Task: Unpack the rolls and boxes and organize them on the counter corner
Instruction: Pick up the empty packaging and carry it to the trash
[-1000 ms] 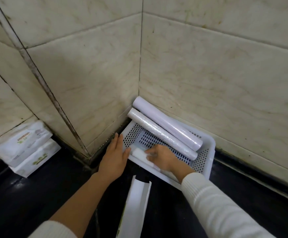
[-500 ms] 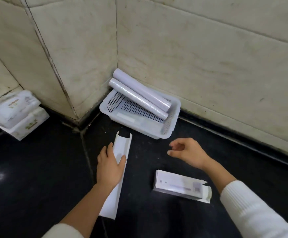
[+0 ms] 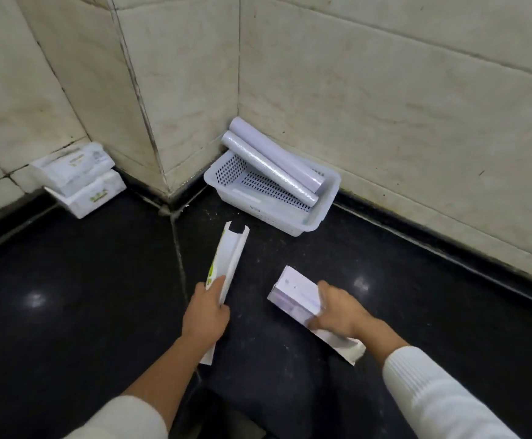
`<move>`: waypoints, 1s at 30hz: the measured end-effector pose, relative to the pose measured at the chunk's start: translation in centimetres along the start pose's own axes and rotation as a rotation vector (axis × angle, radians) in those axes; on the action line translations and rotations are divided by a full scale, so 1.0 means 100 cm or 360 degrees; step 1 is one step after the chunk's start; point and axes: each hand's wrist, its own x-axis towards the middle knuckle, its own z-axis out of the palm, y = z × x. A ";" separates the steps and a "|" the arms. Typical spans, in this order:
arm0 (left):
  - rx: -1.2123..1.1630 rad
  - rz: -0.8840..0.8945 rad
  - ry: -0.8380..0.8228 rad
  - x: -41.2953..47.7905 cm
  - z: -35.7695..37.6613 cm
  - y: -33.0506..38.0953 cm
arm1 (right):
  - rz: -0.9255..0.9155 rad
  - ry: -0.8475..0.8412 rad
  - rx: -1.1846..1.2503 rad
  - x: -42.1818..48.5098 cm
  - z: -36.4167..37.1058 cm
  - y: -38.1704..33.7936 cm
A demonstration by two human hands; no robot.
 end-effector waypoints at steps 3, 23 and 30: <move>-0.0253 -0.0050 0.0114 -0.032 -0.006 -0.002 | -0.0149 0.0002 0.0236 0.006 -0.006 -0.016; -0.1165 -0.1696 0.1532 -0.615 0.169 -0.030 | -0.1043 -0.1330 -0.0008 -0.324 0.272 -0.109; -0.1361 -0.2189 0.1890 -0.826 0.269 -0.021 | -0.1377 -0.1642 -0.0548 -0.534 0.397 -0.071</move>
